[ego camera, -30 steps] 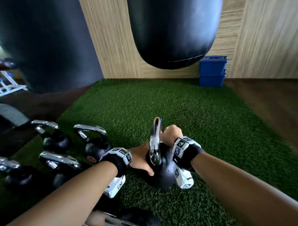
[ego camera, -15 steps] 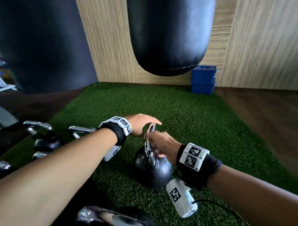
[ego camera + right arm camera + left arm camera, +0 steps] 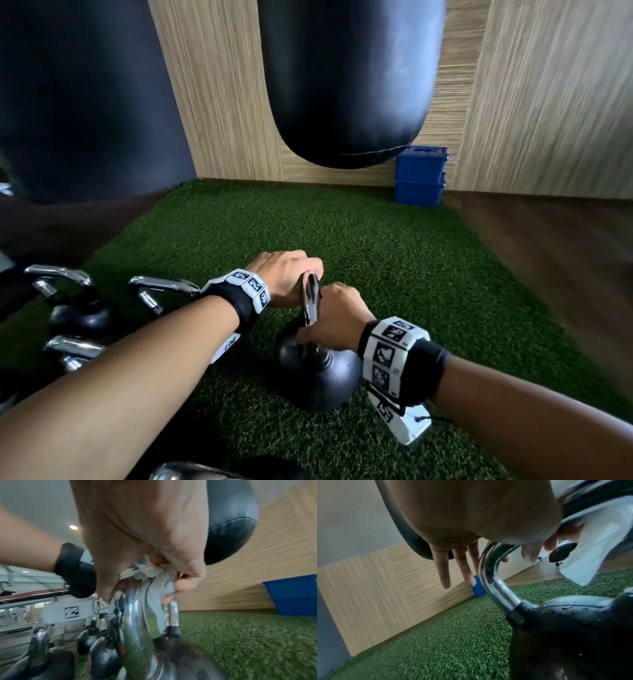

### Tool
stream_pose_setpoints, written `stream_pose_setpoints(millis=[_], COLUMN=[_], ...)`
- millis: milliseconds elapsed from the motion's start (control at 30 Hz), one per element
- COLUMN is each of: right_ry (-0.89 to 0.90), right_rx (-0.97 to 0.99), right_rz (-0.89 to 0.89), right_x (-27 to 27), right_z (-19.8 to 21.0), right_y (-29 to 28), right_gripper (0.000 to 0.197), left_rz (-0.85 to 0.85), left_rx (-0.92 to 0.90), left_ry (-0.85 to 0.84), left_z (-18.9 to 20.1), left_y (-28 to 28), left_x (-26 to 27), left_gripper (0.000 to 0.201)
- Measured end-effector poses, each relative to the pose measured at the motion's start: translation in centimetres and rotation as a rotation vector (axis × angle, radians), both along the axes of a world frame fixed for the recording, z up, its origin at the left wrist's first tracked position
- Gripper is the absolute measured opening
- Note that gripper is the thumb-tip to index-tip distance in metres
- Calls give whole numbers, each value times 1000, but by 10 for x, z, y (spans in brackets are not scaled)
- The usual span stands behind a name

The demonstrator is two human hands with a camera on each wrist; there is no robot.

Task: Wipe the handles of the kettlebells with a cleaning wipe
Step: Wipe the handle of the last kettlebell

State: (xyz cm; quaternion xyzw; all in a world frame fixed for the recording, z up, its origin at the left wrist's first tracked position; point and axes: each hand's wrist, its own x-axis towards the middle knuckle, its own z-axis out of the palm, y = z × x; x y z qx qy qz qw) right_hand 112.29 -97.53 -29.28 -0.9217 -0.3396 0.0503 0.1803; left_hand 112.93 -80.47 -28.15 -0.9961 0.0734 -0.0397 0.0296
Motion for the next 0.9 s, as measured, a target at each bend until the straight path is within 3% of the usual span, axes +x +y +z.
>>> stream_pose_setpoints(millis=[133,267,433,600,700,767,833,900], right_ry=[31,-20,-73,-87,-56,-30,34,129], right_rx=[-40,-4,31,49,95,66,-5,-66], right_rz=[62,58,59,31,-23,-74,-127,-200], right_x=[14,20,31,39,34,30,29,28], right_z=[15,16,13,6,1,5,17,37], right_y=[-18,-33,-43,-44,-43,-37,-28,-22], right_gripper=[49,42,30,32,35,24,12,11], left_rz=[138,214,250,234,229,236,248,284], left_rx=[17,141,191,193,191,170,149,152], left_ry=[-78,-99,-135,-162,-92,-1,129,257], left_z=[-10,-14,-18,-21,-17,-5,11,30], left_y=[2,8,11,10,10,10,10,8], left_x=[-9,-17,-30,-36,-36,-33,-28,-28], left_gripper=[29,33,43,32,25,23,26,34])
